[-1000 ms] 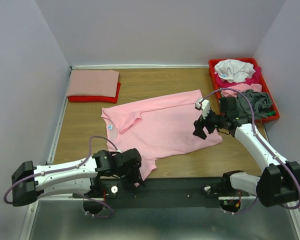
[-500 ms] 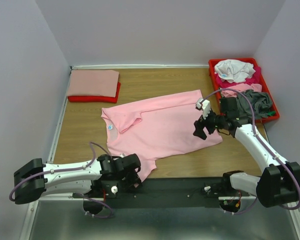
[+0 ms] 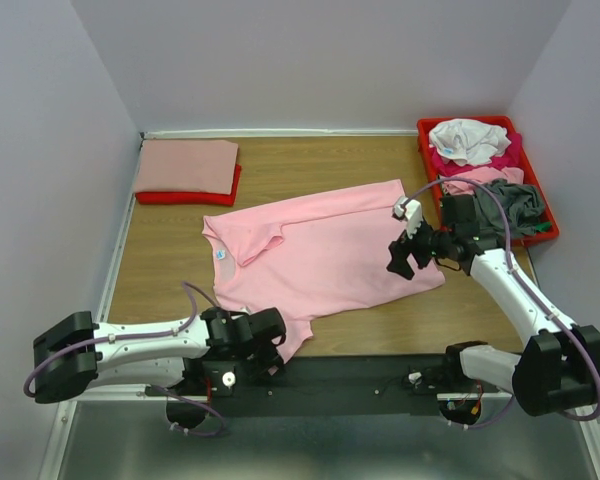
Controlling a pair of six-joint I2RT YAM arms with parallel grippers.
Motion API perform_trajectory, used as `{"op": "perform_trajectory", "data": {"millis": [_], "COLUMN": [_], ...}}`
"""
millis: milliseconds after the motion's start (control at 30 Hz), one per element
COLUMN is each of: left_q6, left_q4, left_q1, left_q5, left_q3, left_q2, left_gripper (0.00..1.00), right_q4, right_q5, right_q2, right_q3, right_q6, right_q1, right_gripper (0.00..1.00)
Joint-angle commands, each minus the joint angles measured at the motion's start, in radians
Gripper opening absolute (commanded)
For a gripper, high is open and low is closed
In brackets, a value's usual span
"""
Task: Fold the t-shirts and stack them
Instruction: Fold the tshirt
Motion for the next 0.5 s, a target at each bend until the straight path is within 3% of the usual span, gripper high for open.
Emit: {"op": "perform_trajectory", "data": {"millis": [0,467], "left_q6": [-0.031,0.010], "left_q4": [-0.025,-0.097], "left_q1": [0.016,0.024], "left_q5": [-0.217,-0.262], "left_q3": [-0.002,0.121], "left_q2": [0.025,0.055], "left_gripper": [0.47,0.52], "right_q4": [0.010,0.008], "right_q5": [-0.015,-0.023], "right_q2": [-0.028,-0.038], "right_q3": [-0.013,-0.015], "right_q6": [0.011,0.014], "right_q1": [-0.010,-0.011], "right_gripper": [0.91,0.91]}}
